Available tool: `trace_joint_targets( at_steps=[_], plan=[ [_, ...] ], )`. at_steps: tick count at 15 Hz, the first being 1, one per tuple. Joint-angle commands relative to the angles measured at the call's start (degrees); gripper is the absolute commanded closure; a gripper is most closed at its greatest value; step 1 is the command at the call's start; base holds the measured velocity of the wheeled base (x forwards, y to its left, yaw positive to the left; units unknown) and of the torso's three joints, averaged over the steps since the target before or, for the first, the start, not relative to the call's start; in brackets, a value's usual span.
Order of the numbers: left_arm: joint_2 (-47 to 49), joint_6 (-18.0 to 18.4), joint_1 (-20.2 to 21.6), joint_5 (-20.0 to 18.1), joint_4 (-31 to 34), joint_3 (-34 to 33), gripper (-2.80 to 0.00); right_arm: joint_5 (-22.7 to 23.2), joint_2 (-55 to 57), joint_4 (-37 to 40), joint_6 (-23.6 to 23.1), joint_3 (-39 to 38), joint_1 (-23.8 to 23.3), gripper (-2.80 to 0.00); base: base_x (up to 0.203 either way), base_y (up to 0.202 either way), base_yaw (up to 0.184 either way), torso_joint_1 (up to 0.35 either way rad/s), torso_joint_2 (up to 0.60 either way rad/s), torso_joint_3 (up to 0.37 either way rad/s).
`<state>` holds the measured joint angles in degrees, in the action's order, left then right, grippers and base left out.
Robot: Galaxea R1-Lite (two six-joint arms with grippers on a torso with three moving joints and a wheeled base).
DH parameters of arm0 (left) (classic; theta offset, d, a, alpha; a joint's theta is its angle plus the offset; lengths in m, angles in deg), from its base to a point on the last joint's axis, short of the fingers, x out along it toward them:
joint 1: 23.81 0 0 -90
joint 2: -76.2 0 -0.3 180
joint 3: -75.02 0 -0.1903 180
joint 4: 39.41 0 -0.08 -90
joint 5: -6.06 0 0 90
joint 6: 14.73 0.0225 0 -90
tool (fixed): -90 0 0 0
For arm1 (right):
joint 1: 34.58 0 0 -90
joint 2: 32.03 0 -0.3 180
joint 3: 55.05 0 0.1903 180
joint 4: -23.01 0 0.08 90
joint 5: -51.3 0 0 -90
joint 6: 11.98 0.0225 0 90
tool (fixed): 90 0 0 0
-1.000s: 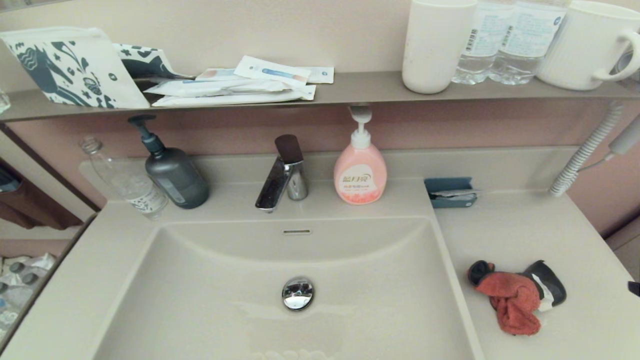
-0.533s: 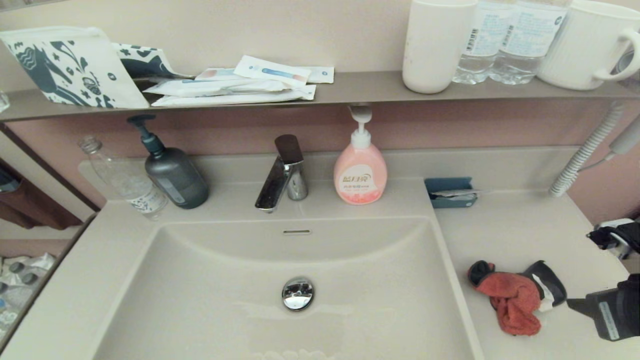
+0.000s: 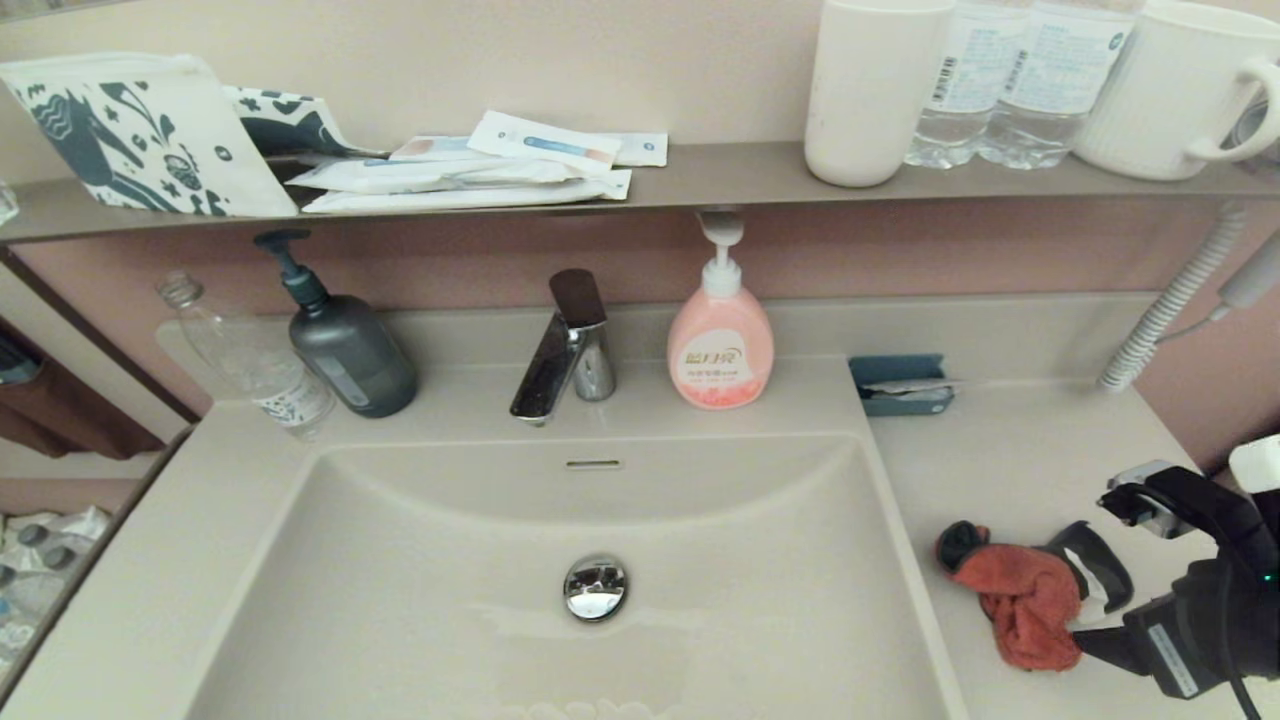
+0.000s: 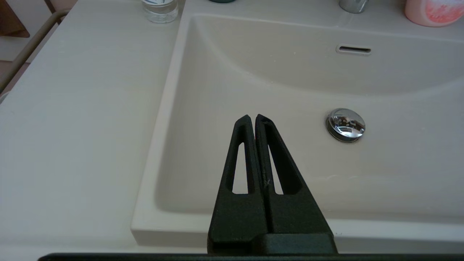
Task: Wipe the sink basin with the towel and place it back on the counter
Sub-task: Pick up the cloth
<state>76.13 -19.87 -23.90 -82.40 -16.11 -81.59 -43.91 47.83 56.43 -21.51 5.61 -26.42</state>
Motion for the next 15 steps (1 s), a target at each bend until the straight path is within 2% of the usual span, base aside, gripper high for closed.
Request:
trace_joint_targets(
  at_steps=[1,6,8,12,13,15],
  plan=[
    [0.07,-0.06,0.01,0.05,-0.01,-0.02,0.0,0.01,3.6,-1.48,-0.12,0.17,0.02,-2.8,0.0,0.0,0.0,0.0,0.0,0.0],
    [0.07,-0.05,0.02,0.05,-0.01,-0.02,0.0,0.14,11.52,-9.26,-1.16,0.3,0.98,-2.8,0.0,0.0,0.0,0.0,0.0,0.0],
    [0.07,-0.05,0.01,0.05,-0.01,0.06,0.0,3.15,13.94,-13.55,-0.66,0.24,1.58,-2.8,0.0,0.0,0.0,0.0,0.0,0.0],
    [0.07,-0.04,0.03,0.05,-0.01,-0.02,0.0,4.24,14.97,-14.46,-0.74,0.24,1.52,-2.8,0.0,0.0,0.0,0.0,0.0,0.0],
    [0.07,-0.06,0.01,0.05,-0.01,-0.02,0.0,4.36,14.96,-14.46,-0.74,0.15,1.51,0.0,0.0,0.0,0.0,0.0,0.0,0.0],
    [0.07,-0.04,0.01,0.05,-0.01,-0.02,0.0,4.41,14.71,-14.46,-0.66,0.15,1.51,0.0,0.0,0.0,0.0,0.0,0.0,0.0]
  ],
)
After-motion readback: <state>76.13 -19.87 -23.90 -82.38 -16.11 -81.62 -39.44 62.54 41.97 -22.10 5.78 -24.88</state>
